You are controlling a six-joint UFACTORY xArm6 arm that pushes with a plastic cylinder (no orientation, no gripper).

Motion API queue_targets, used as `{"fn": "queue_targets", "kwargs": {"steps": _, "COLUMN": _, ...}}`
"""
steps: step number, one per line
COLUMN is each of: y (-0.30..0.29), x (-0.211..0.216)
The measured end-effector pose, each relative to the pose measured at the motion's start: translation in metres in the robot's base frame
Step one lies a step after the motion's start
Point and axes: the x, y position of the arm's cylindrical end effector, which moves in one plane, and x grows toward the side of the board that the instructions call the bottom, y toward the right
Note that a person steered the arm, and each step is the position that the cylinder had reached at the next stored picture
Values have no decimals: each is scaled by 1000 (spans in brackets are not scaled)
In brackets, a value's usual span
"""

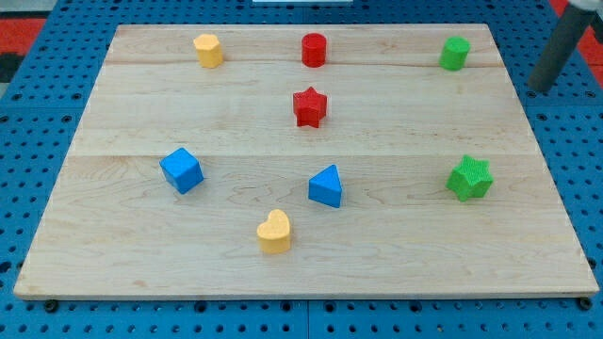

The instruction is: Place red star in between red and green circles

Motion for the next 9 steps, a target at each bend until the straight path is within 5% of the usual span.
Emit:
{"fn": "queue_targets", "kwargs": {"steps": 4, "y": -23, "x": 3}}
{"fn": "queue_targets", "kwargs": {"steps": 6, "y": -85, "x": 67}}
{"fn": "queue_targets", "kwargs": {"steps": 9, "y": -148, "x": 103}}
